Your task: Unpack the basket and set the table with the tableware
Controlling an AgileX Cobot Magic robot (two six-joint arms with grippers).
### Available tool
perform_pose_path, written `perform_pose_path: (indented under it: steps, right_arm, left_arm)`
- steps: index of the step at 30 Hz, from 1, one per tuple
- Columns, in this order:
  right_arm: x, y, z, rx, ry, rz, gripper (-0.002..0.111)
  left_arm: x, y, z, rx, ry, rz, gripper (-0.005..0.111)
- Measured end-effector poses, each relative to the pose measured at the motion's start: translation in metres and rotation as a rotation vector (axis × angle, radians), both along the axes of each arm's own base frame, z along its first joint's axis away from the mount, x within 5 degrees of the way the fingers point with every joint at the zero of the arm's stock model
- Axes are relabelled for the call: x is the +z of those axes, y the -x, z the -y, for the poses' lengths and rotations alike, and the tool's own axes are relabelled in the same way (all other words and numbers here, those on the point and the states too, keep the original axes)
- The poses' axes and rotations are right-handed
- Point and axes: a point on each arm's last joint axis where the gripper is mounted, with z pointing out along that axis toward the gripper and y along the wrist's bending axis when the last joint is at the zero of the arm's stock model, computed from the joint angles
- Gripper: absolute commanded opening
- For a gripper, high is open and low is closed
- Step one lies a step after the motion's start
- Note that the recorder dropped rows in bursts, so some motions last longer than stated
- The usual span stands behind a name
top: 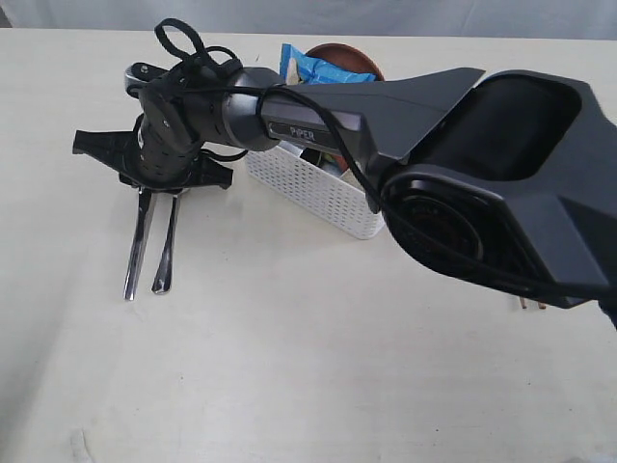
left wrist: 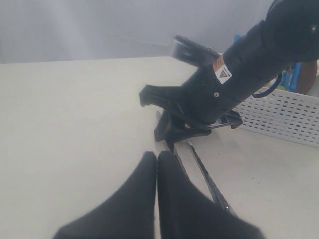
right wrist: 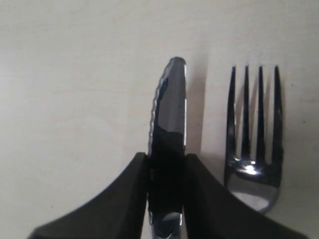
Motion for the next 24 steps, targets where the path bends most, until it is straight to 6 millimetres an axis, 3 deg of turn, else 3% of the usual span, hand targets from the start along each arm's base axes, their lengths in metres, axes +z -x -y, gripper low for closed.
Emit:
perform_pose_path:
  steps: [7,14,24]
  right_arm:
    - [0.0004,-0.0005,-0.0003,0.001,-0.004,0.007,0.001]
    - [0.001,-0.001,-0.001,0.001,-0.013,0.014,0.032]
    - [0.0021,-0.0021,-0.0021,0.003,-0.027,0.03,0.033]
  left_arm:
    - [0.0,0.0,0.0,0.0,0.0,0.0,0.0]
    - [0.0,0.0,0.0,0.0,0.0,0.0,0.0]
    - [0.0,0.0,0.0,0.0,0.0,0.0,0.0]
